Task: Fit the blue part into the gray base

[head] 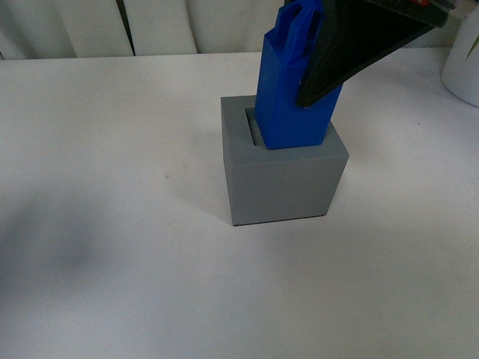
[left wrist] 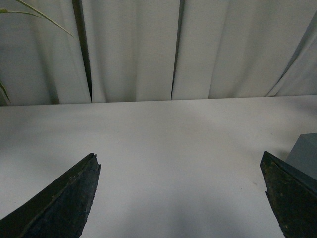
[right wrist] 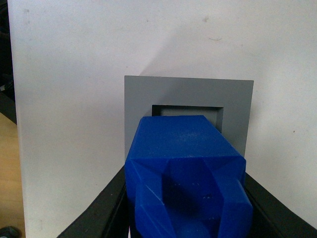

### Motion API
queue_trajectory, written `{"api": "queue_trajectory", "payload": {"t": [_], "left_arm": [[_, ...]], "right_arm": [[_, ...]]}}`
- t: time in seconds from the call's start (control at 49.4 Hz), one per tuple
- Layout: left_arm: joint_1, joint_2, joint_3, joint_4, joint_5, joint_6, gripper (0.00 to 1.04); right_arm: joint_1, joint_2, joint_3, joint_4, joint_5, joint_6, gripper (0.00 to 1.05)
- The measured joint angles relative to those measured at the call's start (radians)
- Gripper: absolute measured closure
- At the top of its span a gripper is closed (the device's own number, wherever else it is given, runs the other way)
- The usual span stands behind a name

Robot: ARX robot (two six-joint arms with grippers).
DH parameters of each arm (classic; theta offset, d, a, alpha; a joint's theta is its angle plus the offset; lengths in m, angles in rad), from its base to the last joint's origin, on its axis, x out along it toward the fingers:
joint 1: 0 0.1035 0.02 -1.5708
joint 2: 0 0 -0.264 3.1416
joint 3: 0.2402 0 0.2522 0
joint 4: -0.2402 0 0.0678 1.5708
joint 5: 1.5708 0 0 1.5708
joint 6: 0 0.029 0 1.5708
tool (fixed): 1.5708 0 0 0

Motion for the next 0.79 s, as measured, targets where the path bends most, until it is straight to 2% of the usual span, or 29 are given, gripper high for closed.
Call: {"api": "queue_trajectory", "payload": {"t": [0.79], "left_arm": [[0.0,0.0,0.0,0.0,0.0,0.0,0.06]], "right_arm": [[0.0,0.004,-0.006,0.03,-0.012,0.03,0.59]]}}
